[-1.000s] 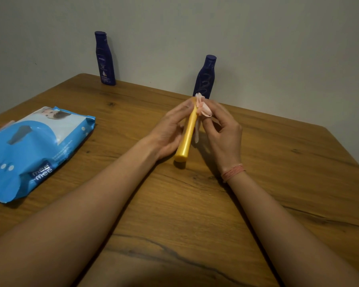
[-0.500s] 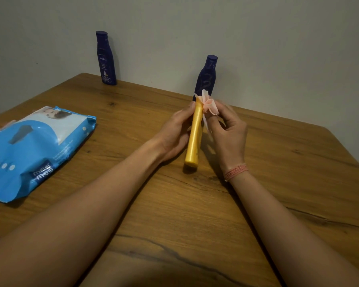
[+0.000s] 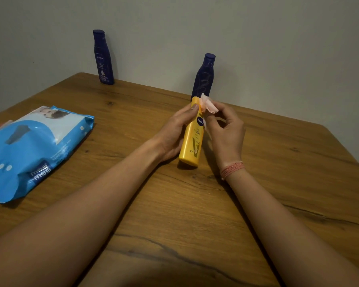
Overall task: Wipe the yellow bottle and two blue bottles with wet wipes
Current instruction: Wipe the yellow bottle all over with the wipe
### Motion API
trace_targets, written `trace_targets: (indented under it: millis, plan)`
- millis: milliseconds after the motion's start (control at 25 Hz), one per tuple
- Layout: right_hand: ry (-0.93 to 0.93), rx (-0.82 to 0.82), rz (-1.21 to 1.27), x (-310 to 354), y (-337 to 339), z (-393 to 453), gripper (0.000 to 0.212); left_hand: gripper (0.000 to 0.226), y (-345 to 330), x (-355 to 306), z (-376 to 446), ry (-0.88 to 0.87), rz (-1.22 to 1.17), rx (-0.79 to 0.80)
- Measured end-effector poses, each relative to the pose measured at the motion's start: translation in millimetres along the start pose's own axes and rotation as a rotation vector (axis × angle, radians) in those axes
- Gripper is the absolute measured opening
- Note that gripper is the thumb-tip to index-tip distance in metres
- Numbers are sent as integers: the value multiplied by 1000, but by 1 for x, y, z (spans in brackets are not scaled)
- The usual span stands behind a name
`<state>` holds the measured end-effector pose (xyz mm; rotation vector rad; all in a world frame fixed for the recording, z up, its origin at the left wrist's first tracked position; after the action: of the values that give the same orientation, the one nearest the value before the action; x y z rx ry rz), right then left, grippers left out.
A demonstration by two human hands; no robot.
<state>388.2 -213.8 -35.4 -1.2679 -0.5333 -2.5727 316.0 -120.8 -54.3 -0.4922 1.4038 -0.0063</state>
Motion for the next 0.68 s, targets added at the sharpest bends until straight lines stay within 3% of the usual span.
trace_targets:
  millis: [120, 280, 520, 680]
  plan:
    - [-83, 0, -10, -10, 5, 2, 27, 33, 2, 0, 0, 10, 10, -11]
    - [146, -13, -17, 14, -1, -3, 22, 41, -1, 6, 0, 55, 20, 9]
    - [-89, -10, -27, -13, 8, 4, 22, 34, 5, 2, 0, 38, 57, -18]
    - [150, 45, -24, 11, -4, -2, 23, 39, 4, 4, 0, 47, -6, 3]
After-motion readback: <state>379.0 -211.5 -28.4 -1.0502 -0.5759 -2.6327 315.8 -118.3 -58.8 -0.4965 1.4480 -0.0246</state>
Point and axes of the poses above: each hand's wrist, its own z-axis towards the middle knuckle, its own y-axis out of the back of the hand, x = y × z, the point moved 6 cm from there along z, towards the middle knuckle, and after that the axes turned 1 degree about y, right-handed, at the moved point
